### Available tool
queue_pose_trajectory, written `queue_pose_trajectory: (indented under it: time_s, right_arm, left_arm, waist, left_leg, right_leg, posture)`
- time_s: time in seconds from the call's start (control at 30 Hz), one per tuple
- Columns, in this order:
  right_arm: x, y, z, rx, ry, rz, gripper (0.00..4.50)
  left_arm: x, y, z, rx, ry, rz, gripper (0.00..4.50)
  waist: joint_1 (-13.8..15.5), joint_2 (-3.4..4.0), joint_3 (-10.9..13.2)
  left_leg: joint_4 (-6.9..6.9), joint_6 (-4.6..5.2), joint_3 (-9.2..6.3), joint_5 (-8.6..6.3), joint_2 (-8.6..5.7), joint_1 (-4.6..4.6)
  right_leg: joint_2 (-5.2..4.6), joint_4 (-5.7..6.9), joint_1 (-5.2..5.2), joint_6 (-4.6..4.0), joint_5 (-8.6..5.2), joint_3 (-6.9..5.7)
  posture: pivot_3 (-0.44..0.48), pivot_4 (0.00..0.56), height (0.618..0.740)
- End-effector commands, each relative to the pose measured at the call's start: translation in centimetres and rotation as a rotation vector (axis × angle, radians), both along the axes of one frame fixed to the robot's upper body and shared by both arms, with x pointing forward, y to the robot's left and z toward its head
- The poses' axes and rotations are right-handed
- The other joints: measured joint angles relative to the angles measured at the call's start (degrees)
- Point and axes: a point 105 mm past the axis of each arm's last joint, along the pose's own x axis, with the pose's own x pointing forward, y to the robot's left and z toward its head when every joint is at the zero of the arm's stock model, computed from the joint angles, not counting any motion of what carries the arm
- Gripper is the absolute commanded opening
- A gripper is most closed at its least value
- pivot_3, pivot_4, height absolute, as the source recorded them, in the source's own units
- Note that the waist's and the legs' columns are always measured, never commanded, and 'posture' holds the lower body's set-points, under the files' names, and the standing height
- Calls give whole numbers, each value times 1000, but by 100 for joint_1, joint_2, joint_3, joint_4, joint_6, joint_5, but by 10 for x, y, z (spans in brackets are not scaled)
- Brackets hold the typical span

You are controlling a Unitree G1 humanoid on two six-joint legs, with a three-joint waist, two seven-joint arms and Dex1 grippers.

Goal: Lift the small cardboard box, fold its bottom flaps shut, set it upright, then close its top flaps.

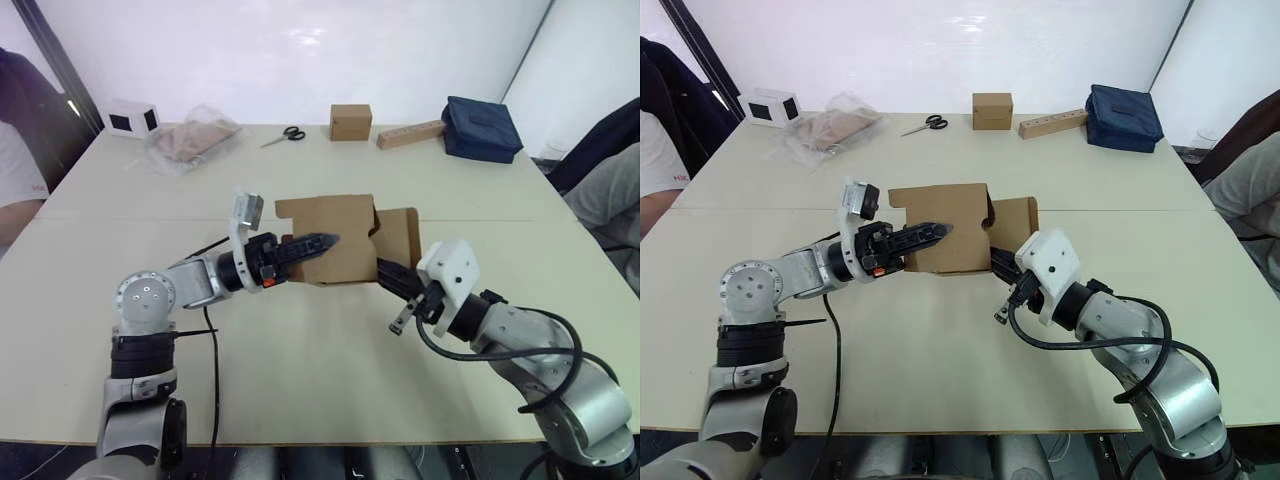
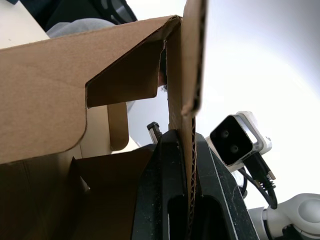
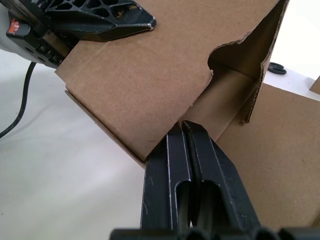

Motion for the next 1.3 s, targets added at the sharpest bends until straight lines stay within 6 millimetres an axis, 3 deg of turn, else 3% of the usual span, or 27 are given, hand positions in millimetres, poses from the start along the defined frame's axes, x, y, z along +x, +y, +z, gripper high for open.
queue_pose_trajectory:
  time_s: [0.03,0.3,0.43,0.5,0.63,0.67,0.8,0.93,1.07,1.2,1.3]
  right_arm:
    - [-3,-9,15,0,-59,-19,0]
    - [2,-53,58,126,-105,-161,0]
    - [1,-73,61,176,-53,-191,0]
    - [2,-96,50,269,66,-206,0]
    - [7,-113,26,393,212,-210,1640]
    - [10,-113,21,415,232,-215,1860]
    - [18,-101,7,523,314,-171,3514]
    - [20,-88,6,714,396,-79,3514]
    - [14,-70,6,767,443,10,3514]
    - [-4,-34,21,810,463,173,3514]
    - [-9,-24,32,829,453,213,3514]
  left_arm:
    - [-4,4,11,-18,-45,-8,49]
    - [-5,13,14,-3,-58,-5,49]
    - [-8,14,15,-1,-62,-20,49]
    - [-11,15,18,-6,-64,-49,49]
    - [-18,14,25,-23,-75,-102,0]
    - [-20,13,27,-30,-76,-113,0]
    - [-24,9,29,-32,-78,-138,0]
    - [-24,8,31,-39,-78,-141,0]
    - [-25,7,32,-46,-79,-144,0]
    - [-25,5,33,-46,-82,-136,0]
    - [-24,5,34,-47,-81,-131,0]
  waist:
    - [0,0,0]
    - [2,0,0]
    - [7,0,0]
    - [6,-2,1]
    - [6,-4,3]
    - [-6,-4,3]
    - [-29,-2,3]
    - [-14,-2,3]
    - [-4,-1,4]
    - [-6,0,4]
    - [-9,0,4]
  left_leg:
    - [0,0,0,0,0,0]
    - [0,0,0,0,1,0]
    - [-3,0,0,0,2,0]
    - [-3,0,1,0,2,-2]
    - [-3,5,3,-3,0,-2]
    - [-3,5,5,-3,0,-1]
    - [-3,5,2,-3,4,4]
    - [-4,4,-2,-2,7,4]
    - [-4,4,0,-2,5,-2]
    - [-4,5,3,-3,2,-6]
    - [-4,5,1,-3,4,-6]
  right_leg:
    - [0,0,0,0,0,0]
    - [-2,0,0,0,0,0]
    - [0,-1,0,-1,-1,0]
    - [-2,-2,0,-1,-1,0]
    - [-7,-9,6,-1,-1,1]
    - [-8,-8,6,-1,0,2]
    - [4,1,1,0,0,4]
    - [12,4,-1,-1,0,3]
    - [0,-1,-1,0,0,3]
    - [-7,-6,-1,1,0,3]
    - [-3,-3,-5,1,0,3]
  posture:
    - [0,150,740]
    - [0,150,740]
    - [0,150,740]
    - [0,150,740]
    - [0,150,740]
    - [0,150,740]
    - [0,150,740]
    - [0,150,740]
    - [0,150,740]
    - [0,150,740]
    - [0,150,740]
